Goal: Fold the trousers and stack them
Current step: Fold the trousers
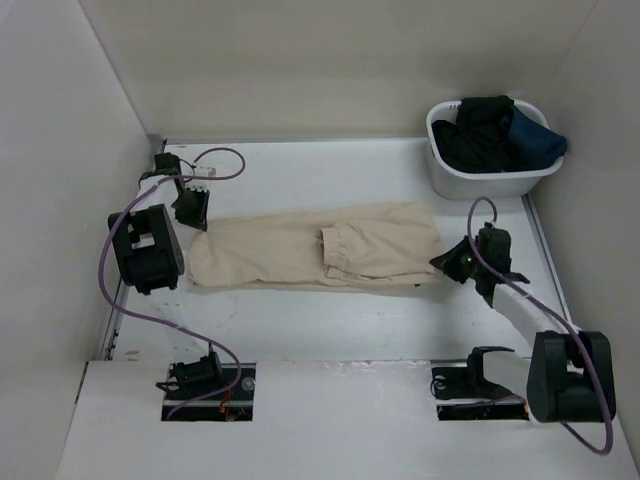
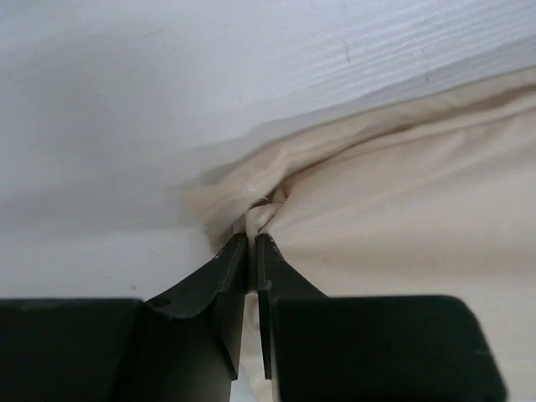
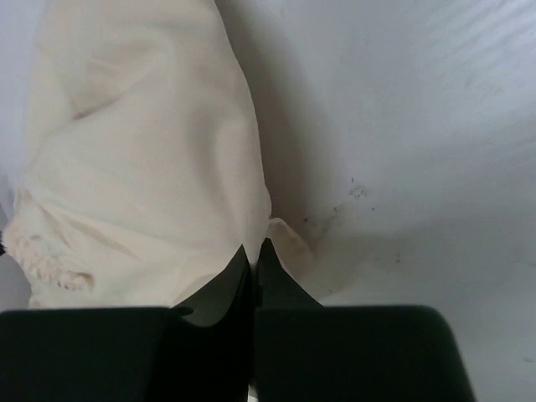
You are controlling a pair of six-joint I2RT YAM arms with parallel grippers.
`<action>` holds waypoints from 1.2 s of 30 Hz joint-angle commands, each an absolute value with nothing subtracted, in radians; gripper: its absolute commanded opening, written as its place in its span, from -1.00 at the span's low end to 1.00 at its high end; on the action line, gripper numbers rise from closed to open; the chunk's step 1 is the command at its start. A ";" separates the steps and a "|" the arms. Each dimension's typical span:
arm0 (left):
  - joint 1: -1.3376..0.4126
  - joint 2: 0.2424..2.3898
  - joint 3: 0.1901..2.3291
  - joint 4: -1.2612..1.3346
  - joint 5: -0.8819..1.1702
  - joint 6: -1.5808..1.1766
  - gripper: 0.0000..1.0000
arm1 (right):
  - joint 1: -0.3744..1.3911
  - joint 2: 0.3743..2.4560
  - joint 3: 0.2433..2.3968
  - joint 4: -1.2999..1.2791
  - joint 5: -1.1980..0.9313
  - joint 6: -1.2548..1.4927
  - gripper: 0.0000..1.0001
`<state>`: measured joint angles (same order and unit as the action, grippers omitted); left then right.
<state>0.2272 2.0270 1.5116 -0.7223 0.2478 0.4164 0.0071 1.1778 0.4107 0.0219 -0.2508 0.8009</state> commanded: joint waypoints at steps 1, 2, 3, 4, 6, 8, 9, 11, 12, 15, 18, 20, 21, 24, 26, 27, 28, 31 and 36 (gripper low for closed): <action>0.219 1.976 1.536 -0.676 0.241 0.382 -0.88 | -0.053 1.075 0.530 -0.102 -0.222 0.634 -1.00; 0.202 1.965 1.531 -0.680 0.245 0.379 -0.83 | -0.054 1.056 0.579 -0.160 -0.227 0.567 -1.00; 0.182 1.954 1.526 -0.680 0.250 0.373 -0.78 | -0.054 1.042 0.635 -0.219 -0.226 0.495 -1.00; 0.161 1.939 1.517 -0.678 0.256 0.365 -0.70 | -0.054 1.035 0.691 -0.277 -0.216 0.429 -1.00; 0.119 1.915 1.502 -0.670 0.273 0.360 -0.52 | -0.035 1.042 0.826 -0.404 -0.201 0.309 -1.00; 0.079 1.901 1.499 -0.673 0.285 0.357 -0.32 | 0.029 1.069 0.970 -0.524 -0.167 0.214 -1.00; 0.059 1.896 1.500 -0.679 0.291 0.356 -0.23 | 0.060 1.084 1.027 -0.564 -0.143 0.178 -1.00; 0.026 1.891 1.500 -0.684 0.304 0.356 -0.14 | 0.167 1.139 1.171 -0.659 -0.060 0.112 -1.00; 0.013 1.893 1.499 -0.686 0.305 0.356 -0.10 | 0.229 1.178 1.239 -0.704 -0.010 0.088 -1.00; -0.008 1.919 1.502 -0.689 0.301 0.353 -0.09 | 0.439 1.323 1.438 -0.811 0.113 0.043 -1.00; -0.015 1.959 1.522 -0.698 0.305 0.342 -0.09 | 0.645 1.500 1.625 -0.894 0.179 -0.014 -1.00; -0.016 1.989 1.538 -0.706 0.307 0.337 -0.08 | 0.758 1.641 1.771 -0.962 0.221 -0.057 -1.00; -0.016 2.006 1.546 -0.712 0.308 0.336 -0.09 | 0.806 1.711 1.849 -1.001 0.238 -0.083 -1.00; -0.016 2.057 1.569 -0.727 0.319 0.333 -0.12 | 0.916 1.902 2.053 -1.094 0.262 -0.167 -1.00; -0.005 2.080 1.577 -0.727 0.331 0.319 -0.13 | 0.971 1.982 2.136 -1.108 0.253 -0.215 -1.00; -0.001 2.089 1.581 -0.723 0.339 0.310 -0.14 | 0.995 2.011 2.167 -1.101 0.250 -0.225 -1.00; 0.005 2.097 1.586 -0.721 0.347 0.304 -0.14 | 1.011 2.035 2.192 -1.088 0.242 -0.230 -1.00; 0.015 2.120 1.597 -0.726 0.382 0.293 -0.20 | 1.038 2.092 2.226 -1.016 0.241 -0.204 -0.97; 0.015 2.143 1.600 -0.729 0.408 0.282 -0.22 | 1.045 2.149 2.226 -0.816 0.282 -0.089 -0.89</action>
<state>0.0151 2.1078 1.5803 -0.7155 0.3672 0.3023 1.0599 2.1460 2.1612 -0.9813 0.2291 -0.1516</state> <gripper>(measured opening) 0.391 0.053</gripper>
